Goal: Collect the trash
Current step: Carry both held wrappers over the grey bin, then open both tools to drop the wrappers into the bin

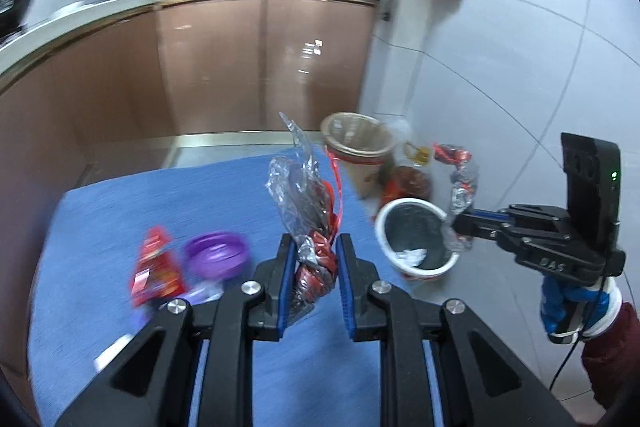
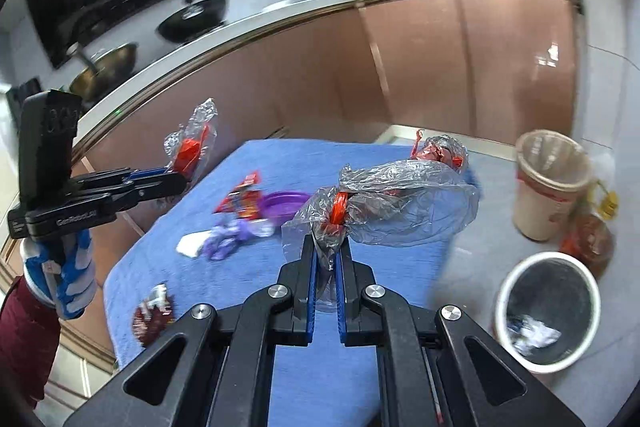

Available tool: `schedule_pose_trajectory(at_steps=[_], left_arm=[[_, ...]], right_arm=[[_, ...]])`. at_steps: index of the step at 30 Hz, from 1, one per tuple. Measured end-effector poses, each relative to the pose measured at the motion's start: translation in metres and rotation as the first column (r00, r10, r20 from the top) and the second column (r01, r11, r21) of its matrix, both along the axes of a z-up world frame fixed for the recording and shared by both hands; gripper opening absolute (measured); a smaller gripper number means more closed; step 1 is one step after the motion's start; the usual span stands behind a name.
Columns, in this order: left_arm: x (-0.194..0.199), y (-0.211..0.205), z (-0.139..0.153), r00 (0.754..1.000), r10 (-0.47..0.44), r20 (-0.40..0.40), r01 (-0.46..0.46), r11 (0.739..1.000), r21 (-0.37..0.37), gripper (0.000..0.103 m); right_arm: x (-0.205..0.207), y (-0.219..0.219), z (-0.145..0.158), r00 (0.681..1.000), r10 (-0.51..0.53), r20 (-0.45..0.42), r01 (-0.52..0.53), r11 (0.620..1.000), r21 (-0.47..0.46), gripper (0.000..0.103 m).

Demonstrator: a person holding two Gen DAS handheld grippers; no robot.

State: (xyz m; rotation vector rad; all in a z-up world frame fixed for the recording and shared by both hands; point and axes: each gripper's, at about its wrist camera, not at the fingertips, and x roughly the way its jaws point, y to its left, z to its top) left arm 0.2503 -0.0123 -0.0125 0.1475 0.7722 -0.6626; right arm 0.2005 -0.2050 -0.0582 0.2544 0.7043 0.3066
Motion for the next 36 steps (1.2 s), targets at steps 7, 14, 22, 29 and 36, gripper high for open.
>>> schedule_pose_trajectory(at_steps=[7, 14, 22, 29, 36], left_arm=[[0.024, -0.129, -0.027, 0.987, -0.140, -0.079, 0.141, 0.990, -0.001, 0.019], [0.052, -0.236, -0.073, 0.962, -0.198, -0.188, 0.203, 0.979, 0.004, 0.019], [0.086, -0.309, -0.134, 0.933, -0.195, -0.304, 0.212, 0.977, 0.023, 0.019], [0.095, -0.346, -0.171, 0.925, -0.175, -0.336, 0.206, 0.977, 0.057, 0.021], [0.103, -0.361, -0.188, 0.915, -0.164, -0.368, 0.192, 0.980, 0.041, 0.037]], right_arm=[[0.009, -0.085, -0.043, 0.986, -0.144, -0.086, 0.143, 0.990, -0.019, 0.008], [0.028, -0.153, -0.102, 0.952, -0.237, -0.196, 0.229, 0.972, -0.060, 0.008], [0.053, -0.208, -0.176, 0.899, -0.291, -0.328, 0.284, 0.956, -0.073, 0.009], [0.063, -0.232, -0.222, 0.855, -0.321, -0.407, 0.316, 0.945, -0.082, 0.012], [0.062, -0.240, -0.241, 0.828, -0.359, -0.432, 0.348, 0.931, -0.106, 0.032]])
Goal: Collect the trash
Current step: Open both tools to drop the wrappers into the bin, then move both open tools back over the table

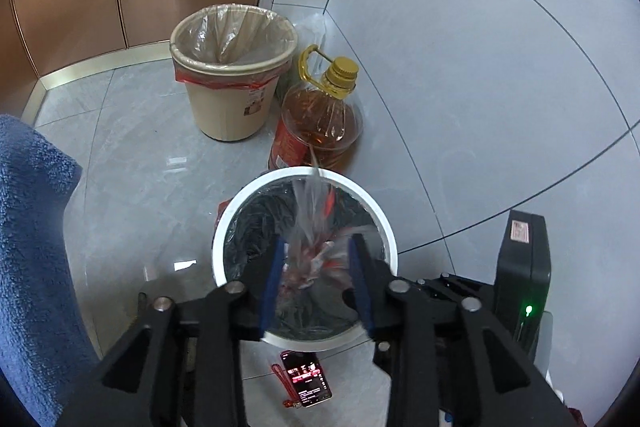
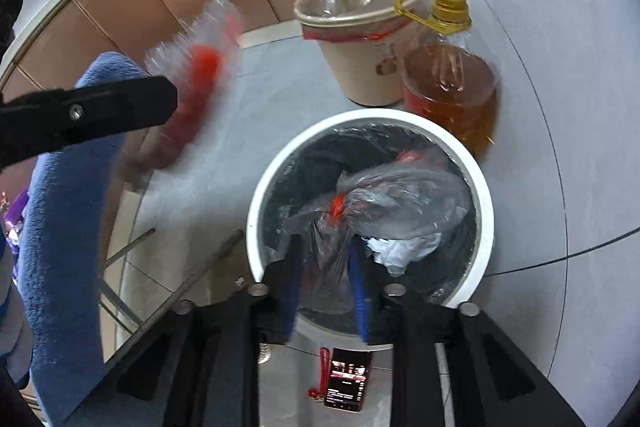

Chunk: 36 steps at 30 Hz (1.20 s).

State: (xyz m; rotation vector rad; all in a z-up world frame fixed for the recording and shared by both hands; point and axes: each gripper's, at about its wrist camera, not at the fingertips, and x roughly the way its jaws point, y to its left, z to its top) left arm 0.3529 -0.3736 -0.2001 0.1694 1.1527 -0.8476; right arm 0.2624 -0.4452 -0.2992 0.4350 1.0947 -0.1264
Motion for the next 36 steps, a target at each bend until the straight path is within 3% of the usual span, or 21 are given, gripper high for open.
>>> schedule_pose_trajectory(at_steps=[8, 16, 27, 29, 36], left_arm=[[-0.005, 0.008, 0.010, 1.000, 0.018, -0.001, -0.018, 0.999, -0.039, 0.040], [-0.021, 0.040, 0.051, 0.996, 0.076, 0.051, -0.071, 0.993, -0.097, 0.040], [-0.062, 0.109, 0.134, 0.972, 0.170, 0.164, -0.137, 0.971, -0.195, 0.042], [-0.071, 0.125, 0.150, 0.964, 0.185, 0.189, -0.144, 0.967, -0.212, 0.047], [-0.104, 0.181, 0.196, 0.938, 0.230, 0.258, -0.160, 0.951, -0.265, 0.047]], right_arm=[[-0.007, 0.005, 0.009, 1.000, -0.014, -0.005, 0.014, 0.999, -0.034, 0.034], [-0.017, 0.010, 0.041, 0.997, -0.051, 0.050, 0.055, 0.996, -0.067, 0.038], [-0.046, 0.050, 0.134, 0.980, -0.032, 0.196, 0.063, 0.987, -0.151, 0.041], [-0.053, 0.061, 0.155, 0.973, -0.017, 0.229, 0.056, 0.985, -0.166, 0.041], [-0.076, 0.103, 0.216, 0.947, 0.053, 0.316, 0.023, 0.973, -0.231, 0.041]])
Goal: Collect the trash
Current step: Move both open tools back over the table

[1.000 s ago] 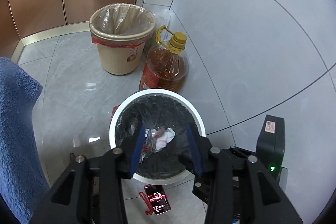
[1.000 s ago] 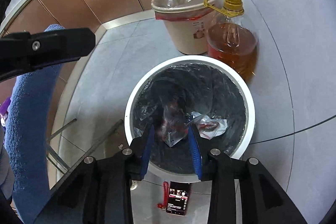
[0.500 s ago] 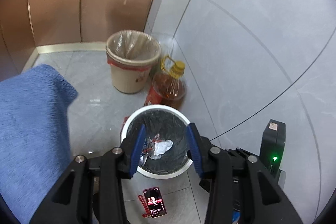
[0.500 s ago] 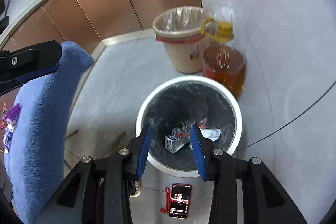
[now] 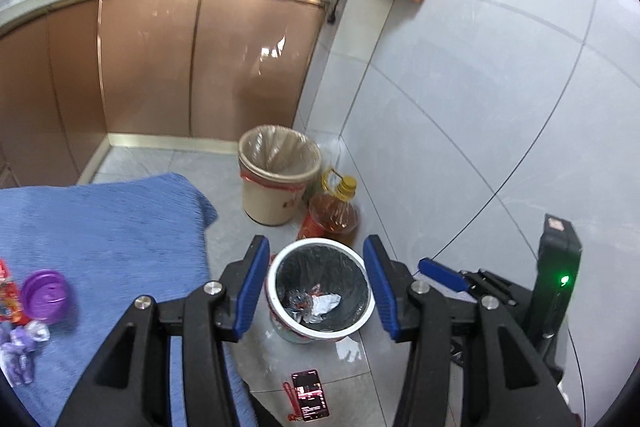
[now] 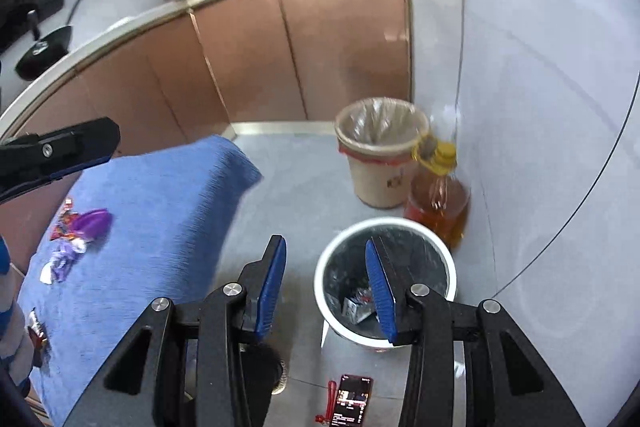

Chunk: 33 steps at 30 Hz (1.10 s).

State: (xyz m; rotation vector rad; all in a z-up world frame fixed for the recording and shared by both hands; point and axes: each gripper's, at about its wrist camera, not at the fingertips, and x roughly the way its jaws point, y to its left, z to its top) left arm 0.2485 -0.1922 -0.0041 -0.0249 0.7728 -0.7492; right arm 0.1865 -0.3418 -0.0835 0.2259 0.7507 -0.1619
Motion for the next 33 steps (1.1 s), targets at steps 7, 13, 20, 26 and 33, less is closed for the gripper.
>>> schedule_pose_trajectory(at_steps=[7, 13, 20, 26, 33], left_arm=[[-0.032, 0.068, 0.043, 0.994, 0.068, 0.088, -0.065, 0.997, -0.030, 0.047], [-0.063, 0.132, 0.083, 0.975, 0.141, 0.174, -0.134, 0.990, -0.051, 0.047], [-0.091, 0.204, 0.117, 0.941, 0.221, 0.257, -0.212, 0.975, -0.062, 0.047], [-0.103, 0.254, 0.124, 0.918, 0.280, 0.281, -0.275, 0.960, -0.059, 0.047], [-0.100, 0.299, 0.104, 0.910, 0.328, 0.254, -0.329, 0.943, -0.042, 0.047]], right_arm=[[-0.024, 0.046, 0.060, 0.994, 0.063, 0.091, -0.058, 0.996, -0.061, 0.041], [-0.048, 0.086, 0.111, 0.978, 0.124, 0.170, -0.105, 0.988, -0.117, 0.041], [-0.076, 0.128, 0.163, 0.943, 0.205, 0.261, -0.165, 0.972, -0.169, 0.041], [-0.082, 0.158, 0.181, 0.917, 0.267, 0.298, -0.216, 0.957, -0.193, 0.041], [-0.071, 0.176, 0.176, 0.906, 0.313, 0.286, -0.265, 0.945, -0.193, 0.041]])
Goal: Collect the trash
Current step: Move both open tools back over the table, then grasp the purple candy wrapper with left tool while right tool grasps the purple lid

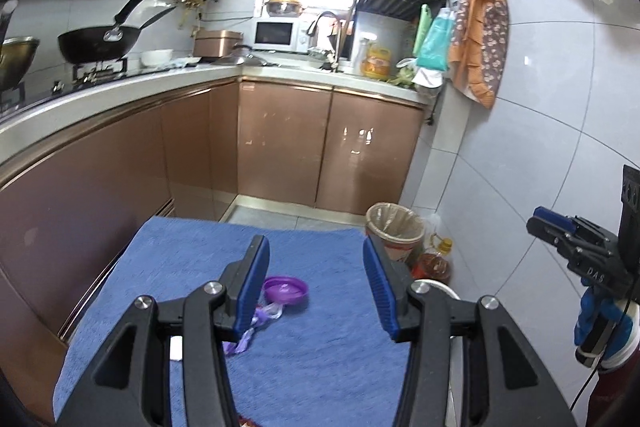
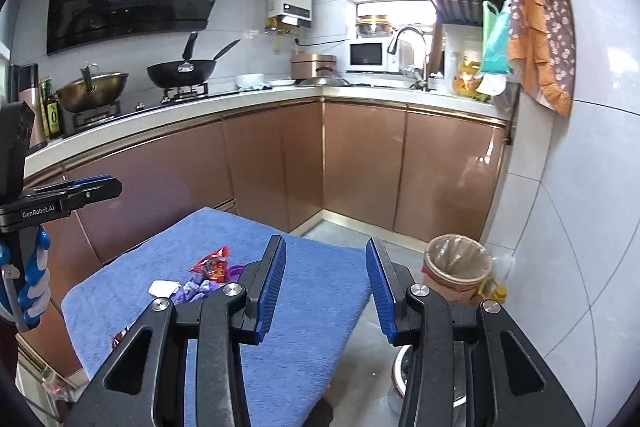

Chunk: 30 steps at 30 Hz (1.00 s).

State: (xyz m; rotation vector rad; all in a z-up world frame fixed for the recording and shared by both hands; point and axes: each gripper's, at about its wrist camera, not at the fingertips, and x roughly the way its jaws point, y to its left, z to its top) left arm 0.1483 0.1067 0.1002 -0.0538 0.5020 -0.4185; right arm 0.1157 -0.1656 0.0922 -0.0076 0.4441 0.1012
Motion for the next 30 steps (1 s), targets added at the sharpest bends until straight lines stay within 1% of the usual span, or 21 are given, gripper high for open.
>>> schedule_pose_trajectory(at_steps=[8, 11, 15, 20, 24, 30], left_arm=[[0.021, 0.030, -0.049, 0.995, 0.023, -0.097, -0.022, 1.000, 0.008, 0.047], [0.033, 0.036, -0.066, 0.991, 0.019, -0.133, -0.019, 1.000, 0.003, 0.047], [0.051, 0.041, -0.090, 0.983, 0.019, -0.181, -0.015, 1.000, 0.021, 0.047], [0.077, 0.049, -0.127, 0.964, 0.024, -0.265, -0.012, 0.999, 0.048, 0.047], [0.100, 0.052, -0.159, 0.942, 0.028, -0.335, -0.005, 0.998, 0.067, 0.047], [0.126, 0.048, -0.196, 0.913, 0.013, -0.407, 0.029, 0.995, 0.098, 0.047]], right_arm=[[0.024, 0.016, -0.028, 0.997, 0.028, -0.066, -0.028, 1.000, 0.007, 0.041], [0.035, 0.025, -0.039, 0.995, 0.046, -0.091, -0.046, 0.999, 0.002, 0.041], [0.051, 0.037, -0.053, 0.990, 0.070, -0.126, -0.071, 0.997, -0.006, 0.041], [0.081, 0.053, -0.078, 0.977, 0.098, -0.187, -0.100, 0.995, -0.002, 0.041], [0.111, 0.071, -0.103, 0.960, 0.131, -0.247, -0.136, 0.991, -0.005, 0.041], [0.149, 0.100, -0.137, 0.933, 0.175, -0.313, -0.186, 0.983, -0.005, 0.041]])
